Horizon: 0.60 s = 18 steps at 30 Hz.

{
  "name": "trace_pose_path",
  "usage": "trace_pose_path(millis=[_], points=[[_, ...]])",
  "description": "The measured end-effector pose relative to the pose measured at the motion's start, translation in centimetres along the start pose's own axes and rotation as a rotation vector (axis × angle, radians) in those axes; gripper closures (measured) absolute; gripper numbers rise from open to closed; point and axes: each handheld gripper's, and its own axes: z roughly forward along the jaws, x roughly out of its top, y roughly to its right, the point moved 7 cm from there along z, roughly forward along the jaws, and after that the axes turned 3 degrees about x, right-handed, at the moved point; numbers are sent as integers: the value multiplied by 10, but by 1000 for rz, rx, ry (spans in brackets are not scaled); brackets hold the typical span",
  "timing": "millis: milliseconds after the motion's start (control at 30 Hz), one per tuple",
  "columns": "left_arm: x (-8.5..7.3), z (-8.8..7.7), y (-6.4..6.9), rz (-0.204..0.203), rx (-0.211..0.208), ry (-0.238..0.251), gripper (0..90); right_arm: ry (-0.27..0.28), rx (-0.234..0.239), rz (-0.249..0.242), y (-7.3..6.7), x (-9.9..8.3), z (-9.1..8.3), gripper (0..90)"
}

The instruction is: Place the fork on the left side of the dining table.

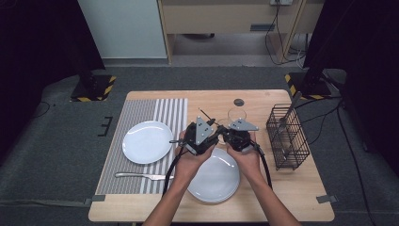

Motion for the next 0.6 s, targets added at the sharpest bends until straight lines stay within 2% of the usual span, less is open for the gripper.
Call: trace_pose_path(millis=[300, 600], points=[[1, 5, -1, 3, 10, -19, 603, -10, -7, 8, 1, 0, -3, 890], [3, 10, -4, 3, 12, -38, 609, -24, -29, -9, 5, 1, -8, 891]])
